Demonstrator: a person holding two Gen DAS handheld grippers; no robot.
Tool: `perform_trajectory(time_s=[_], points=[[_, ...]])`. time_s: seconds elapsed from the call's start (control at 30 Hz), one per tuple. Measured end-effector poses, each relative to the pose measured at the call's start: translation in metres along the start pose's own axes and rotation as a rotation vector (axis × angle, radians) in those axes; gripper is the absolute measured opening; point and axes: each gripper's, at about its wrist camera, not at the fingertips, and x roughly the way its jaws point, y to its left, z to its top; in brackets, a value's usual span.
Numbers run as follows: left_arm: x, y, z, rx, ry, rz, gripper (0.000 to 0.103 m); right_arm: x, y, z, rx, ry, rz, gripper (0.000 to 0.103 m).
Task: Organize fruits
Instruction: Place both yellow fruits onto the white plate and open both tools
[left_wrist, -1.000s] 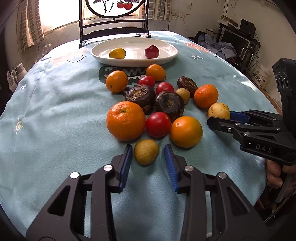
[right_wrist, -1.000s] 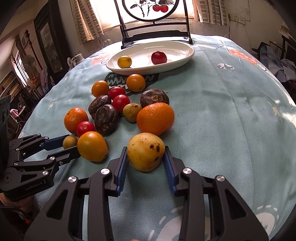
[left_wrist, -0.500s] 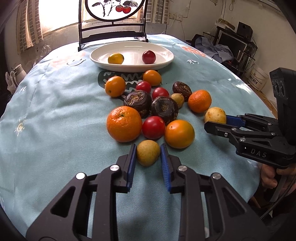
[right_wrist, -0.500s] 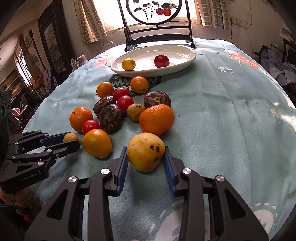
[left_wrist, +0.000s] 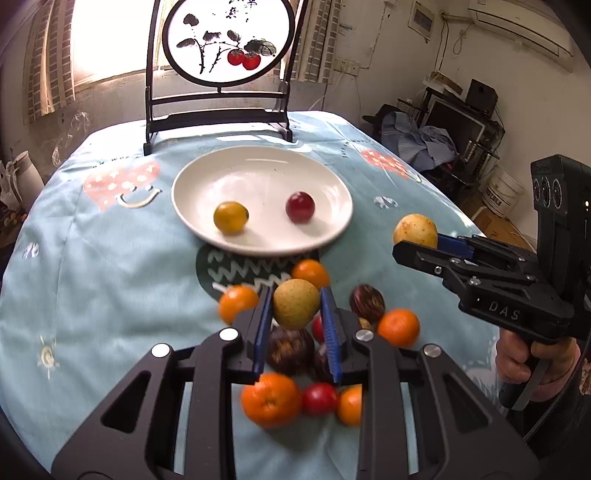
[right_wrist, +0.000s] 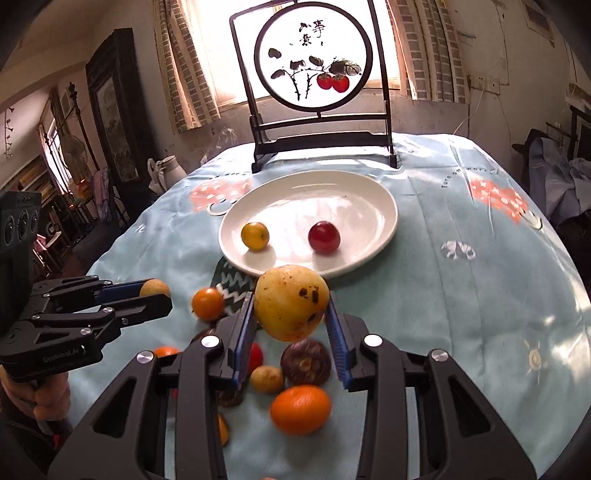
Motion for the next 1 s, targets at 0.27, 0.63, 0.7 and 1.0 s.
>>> perform_trajectory(time_s=[0.27,0.63,0.7,1.0], points=[[0.091,0.038,0.079,-0.045,0.075,0.097,0.026,0.090,-0.020,0.048,-0.035,0.082,-0.090,0.037],[0.154,0.066,0.097,-0.086,0.168,0.118,0.027,0.126,-0.029,0.060,-0.066,0.118,-0.097,0.038],[0.156,0.066,0.096,-0.091,0.167,0.130,0.038,0.126,-0.030,0.060,-0.063,0.120,-0.099,0.039],[0.097,0.050,0.080,-0.071,0.057,0.220,0.089,0.084,-0.011,0.059,-0.126,0.043,-0.208,0.063]])
